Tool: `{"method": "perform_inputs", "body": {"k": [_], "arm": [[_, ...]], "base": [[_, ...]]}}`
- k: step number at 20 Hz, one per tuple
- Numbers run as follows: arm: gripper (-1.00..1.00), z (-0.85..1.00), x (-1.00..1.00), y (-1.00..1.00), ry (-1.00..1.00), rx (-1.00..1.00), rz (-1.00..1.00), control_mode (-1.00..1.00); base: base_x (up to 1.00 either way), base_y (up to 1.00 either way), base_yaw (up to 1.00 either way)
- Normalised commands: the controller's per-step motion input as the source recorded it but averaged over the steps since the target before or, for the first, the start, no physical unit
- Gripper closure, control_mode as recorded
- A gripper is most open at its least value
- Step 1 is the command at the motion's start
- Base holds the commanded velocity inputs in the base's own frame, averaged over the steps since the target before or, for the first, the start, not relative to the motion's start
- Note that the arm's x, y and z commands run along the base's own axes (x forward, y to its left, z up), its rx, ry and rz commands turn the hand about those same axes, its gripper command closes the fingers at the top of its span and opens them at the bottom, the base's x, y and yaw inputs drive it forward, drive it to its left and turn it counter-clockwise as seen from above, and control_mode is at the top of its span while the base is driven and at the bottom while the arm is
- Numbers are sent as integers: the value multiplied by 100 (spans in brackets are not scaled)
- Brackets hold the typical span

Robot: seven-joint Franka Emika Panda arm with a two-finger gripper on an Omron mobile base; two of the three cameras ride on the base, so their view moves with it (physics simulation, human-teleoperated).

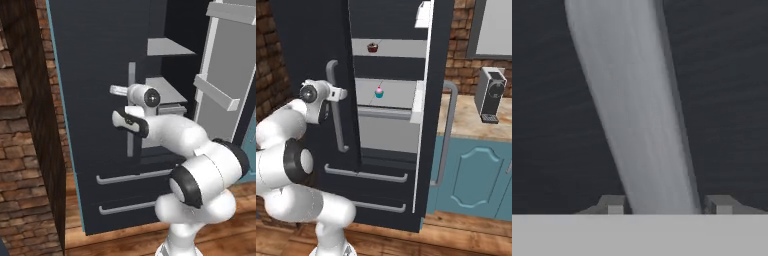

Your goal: Take the cupcakes from the fridge and place them on the empty tray on the dining counter.

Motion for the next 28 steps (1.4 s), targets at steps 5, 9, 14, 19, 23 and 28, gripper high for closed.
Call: {"method": "perform_inputs", "body": {"k": [5,9,14,19,23,28], "arm": [[100,-17,-100,100,7,0,10,-100],[100,-56,-100,100,-15,0,4,-100],[100,-10,-100,100,0,2,3,-100],[100,100,-100,-48,12,23,12,-100],[100,100,-100,-99,0,27,13,-100],[100,27,-15,-57,36,70,31,-100]], "base": [[0,0,0],[0,0,0],[0,0,0],[0,0,0],[0,0,0],[0,0,0]]}}
